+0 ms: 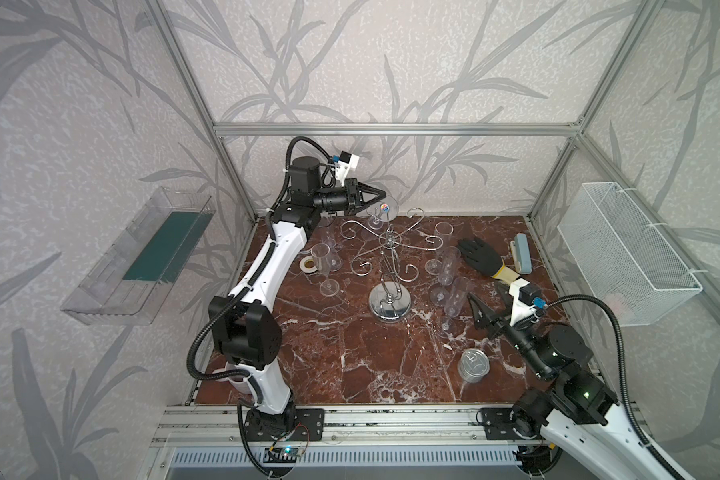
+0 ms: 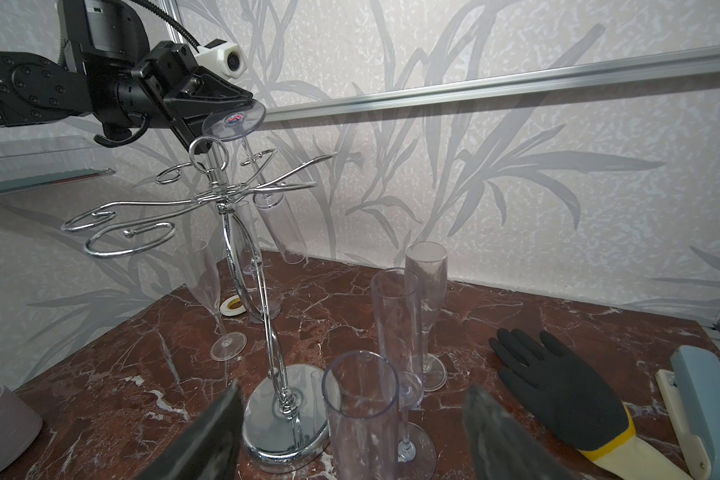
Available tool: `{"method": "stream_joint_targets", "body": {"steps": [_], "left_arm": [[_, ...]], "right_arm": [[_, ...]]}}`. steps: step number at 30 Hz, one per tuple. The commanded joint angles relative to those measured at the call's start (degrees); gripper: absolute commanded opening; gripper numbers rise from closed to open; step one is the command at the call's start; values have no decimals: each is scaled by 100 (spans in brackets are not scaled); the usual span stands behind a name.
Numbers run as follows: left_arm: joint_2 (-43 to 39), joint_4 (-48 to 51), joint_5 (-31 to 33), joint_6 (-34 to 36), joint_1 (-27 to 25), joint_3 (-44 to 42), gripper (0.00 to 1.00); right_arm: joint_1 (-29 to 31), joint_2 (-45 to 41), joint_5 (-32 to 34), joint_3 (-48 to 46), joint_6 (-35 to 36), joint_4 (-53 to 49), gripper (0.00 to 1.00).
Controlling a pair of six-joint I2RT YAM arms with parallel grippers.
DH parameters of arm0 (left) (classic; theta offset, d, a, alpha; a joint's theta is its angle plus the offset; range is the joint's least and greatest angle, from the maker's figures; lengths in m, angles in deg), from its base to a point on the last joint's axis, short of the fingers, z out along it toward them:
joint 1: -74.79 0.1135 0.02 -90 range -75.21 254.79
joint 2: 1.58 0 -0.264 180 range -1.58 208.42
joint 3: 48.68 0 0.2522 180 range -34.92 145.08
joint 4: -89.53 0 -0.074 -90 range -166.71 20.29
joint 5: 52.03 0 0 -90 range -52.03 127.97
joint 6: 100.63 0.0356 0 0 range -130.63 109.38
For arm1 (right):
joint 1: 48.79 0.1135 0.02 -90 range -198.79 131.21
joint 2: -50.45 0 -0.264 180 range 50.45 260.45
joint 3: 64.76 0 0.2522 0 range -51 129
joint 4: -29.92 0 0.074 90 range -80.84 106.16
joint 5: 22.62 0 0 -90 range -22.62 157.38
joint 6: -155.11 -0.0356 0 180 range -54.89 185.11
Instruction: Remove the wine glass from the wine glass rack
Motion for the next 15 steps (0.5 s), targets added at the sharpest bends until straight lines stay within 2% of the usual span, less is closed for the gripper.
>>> {"method": "stream_joint_targets", "body": {"steps": [1, 10, 15], "left_arm": [[-257, 0, -214, 157, -10, -79, 0], [-362, -12, -224, 128, 47, -227, 0], [-494, -571, -292, -237, 135, -500, 0]], "right_arm": [[-32, -103, 77, -61, -47, 75, 81], [-30, -179, 97, -69, -51, 7, 82], [-29, -223, 121, -66, -50, -28, 82]]}}
